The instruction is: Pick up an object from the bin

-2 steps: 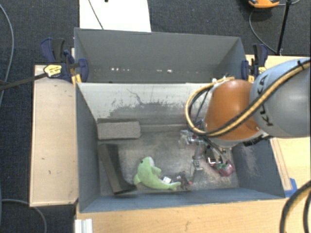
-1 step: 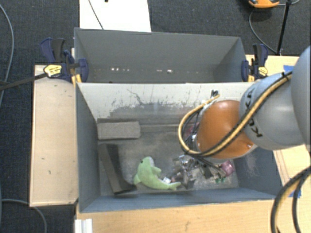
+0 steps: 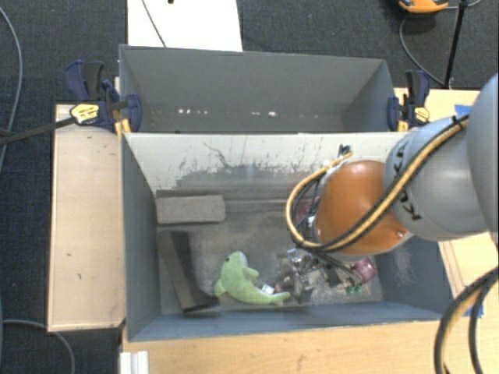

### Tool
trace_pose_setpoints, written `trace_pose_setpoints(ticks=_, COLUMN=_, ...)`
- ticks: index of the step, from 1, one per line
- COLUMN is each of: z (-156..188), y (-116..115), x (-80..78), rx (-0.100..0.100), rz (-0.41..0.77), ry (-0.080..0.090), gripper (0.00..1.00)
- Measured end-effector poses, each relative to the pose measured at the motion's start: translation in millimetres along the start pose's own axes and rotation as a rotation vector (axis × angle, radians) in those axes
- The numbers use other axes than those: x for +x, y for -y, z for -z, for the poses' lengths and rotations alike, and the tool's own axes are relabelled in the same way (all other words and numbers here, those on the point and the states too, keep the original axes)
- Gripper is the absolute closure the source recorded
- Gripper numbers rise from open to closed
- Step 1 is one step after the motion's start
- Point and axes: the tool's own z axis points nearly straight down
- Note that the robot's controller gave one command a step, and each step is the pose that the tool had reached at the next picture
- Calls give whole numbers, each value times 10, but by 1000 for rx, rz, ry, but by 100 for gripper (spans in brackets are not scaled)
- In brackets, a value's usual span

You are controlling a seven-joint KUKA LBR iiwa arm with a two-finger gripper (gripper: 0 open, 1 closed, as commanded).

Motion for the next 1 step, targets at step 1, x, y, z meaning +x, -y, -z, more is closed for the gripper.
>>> trace_pose_setpoints(ticks=1, z=437, y=10, x=-18, rx=-2, rz=10, ry=-7, gripper=100)
